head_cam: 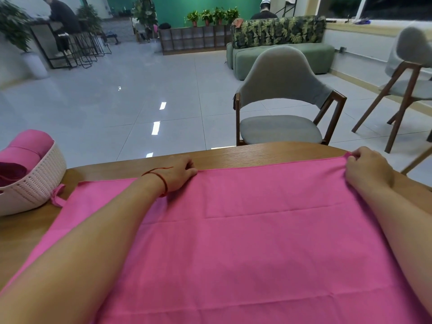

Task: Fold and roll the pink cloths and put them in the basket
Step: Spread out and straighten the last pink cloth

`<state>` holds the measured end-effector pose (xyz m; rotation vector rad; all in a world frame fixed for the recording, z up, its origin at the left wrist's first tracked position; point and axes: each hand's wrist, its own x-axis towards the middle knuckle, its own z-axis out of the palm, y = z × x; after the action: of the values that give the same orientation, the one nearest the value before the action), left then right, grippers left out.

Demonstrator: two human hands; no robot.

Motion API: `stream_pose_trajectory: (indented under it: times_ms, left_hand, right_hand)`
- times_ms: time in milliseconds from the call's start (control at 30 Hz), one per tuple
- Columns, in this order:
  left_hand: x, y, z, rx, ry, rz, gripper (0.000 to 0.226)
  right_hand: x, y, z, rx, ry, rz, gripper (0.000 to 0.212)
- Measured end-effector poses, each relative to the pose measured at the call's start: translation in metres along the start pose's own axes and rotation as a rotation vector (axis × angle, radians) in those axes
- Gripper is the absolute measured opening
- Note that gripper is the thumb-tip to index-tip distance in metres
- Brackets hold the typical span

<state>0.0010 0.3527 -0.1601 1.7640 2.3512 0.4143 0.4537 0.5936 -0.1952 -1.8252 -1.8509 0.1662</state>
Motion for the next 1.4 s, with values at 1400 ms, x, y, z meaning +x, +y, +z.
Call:
stream_pose_trajectory:
  times_ms: [1400]
  left_hand:
    - [-0.052,0.130,0.054,0.100,0.036,0.304,0.039]
  right_hand:
    - [-0.021,0.016,-0.054,-0.260,-0.068,-0.124,0.033]
